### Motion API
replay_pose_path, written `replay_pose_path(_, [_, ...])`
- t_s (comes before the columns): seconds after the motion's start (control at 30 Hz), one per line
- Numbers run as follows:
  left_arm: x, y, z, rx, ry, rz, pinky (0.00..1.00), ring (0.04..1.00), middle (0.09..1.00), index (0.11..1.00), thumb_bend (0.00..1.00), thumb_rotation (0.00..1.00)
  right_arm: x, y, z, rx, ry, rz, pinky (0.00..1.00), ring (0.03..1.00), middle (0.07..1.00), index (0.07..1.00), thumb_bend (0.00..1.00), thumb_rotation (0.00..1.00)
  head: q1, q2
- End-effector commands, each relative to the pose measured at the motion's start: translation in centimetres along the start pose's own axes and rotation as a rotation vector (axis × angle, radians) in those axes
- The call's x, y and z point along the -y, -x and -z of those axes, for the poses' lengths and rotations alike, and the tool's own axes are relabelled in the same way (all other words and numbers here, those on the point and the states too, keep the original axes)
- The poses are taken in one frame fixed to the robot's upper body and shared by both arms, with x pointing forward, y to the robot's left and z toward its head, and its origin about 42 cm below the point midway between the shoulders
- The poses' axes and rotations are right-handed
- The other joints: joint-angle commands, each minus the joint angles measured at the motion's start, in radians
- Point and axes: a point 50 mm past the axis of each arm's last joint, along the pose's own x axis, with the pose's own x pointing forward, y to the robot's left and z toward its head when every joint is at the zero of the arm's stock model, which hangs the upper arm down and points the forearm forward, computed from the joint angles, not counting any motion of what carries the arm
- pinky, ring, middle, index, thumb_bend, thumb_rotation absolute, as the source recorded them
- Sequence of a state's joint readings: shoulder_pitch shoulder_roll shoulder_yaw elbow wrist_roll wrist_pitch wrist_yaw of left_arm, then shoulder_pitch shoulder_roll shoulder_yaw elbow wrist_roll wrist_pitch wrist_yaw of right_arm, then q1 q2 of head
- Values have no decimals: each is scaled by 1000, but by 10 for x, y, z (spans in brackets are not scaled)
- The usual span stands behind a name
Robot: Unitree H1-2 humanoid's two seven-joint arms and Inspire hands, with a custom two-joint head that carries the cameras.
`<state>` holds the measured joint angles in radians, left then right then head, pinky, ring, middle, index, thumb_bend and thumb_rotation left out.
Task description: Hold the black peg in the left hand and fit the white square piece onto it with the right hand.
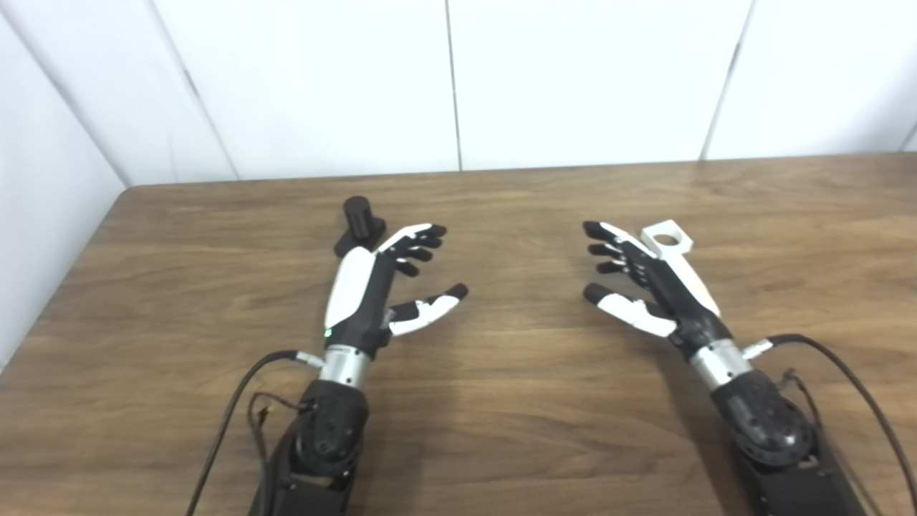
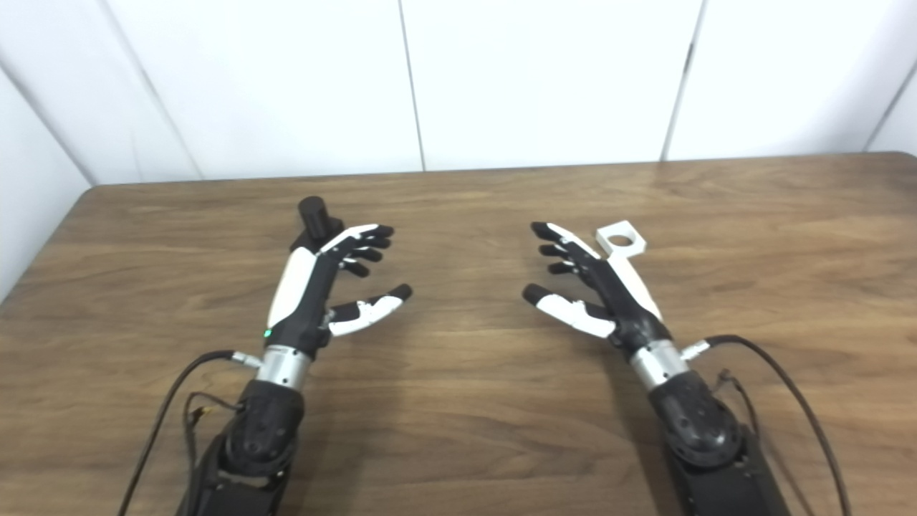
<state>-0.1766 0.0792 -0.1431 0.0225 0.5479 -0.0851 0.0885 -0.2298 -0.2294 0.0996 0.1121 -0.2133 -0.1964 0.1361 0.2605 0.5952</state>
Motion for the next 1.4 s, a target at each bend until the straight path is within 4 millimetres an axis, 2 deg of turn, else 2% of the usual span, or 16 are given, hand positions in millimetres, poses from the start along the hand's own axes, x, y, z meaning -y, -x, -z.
replay_pose_path(0.0, [1,-17,-18,74,-9,-42,597,698,754,763,583,312,17,-8,-12,93,4,37,775,855,898,890,689,691,23,-4])
replay_pose_path(0.13, [6,-18,-18,72,-12,-43,589,694,753,760,593,302,19,-6,-11,92,-12,26,766,872,914,900,656,681,11,-3])
replay_pose_path(0.33, [5,-18,-19,67,-32,-69,591,692,746,753,599,295,19,-8,-11,94,-6,23,756,867,907,898,663,685,4,-2])
replay_pose_path(0.47, [2,-18,-20,62,-53,-128,617,744,770,739,600,265,21,-8,-11,92,-8,23,771,874,912,902,653,675,1,-1])
replay_pose_path(0.7, [-8,-21,-19,58,-73,-162,639,760,788,745,590,246,22,-8,-10,95,5,22,764,866,910,901,646,676,-1,-4])
replay_pose_path(1.13, [-55,-38,-10,68,-282,-204,655,752,774,709,614,317,25,-10,-8,90,-2,25,759,860,903,900,645,671,-6,-7])
replay_pose_path(1.37, [-78,-50,-12,71,-354,-281,644,752,779,709,610,311,26,-13,-7,96,1,24,766,868,908,900,653,678,-8,-12])
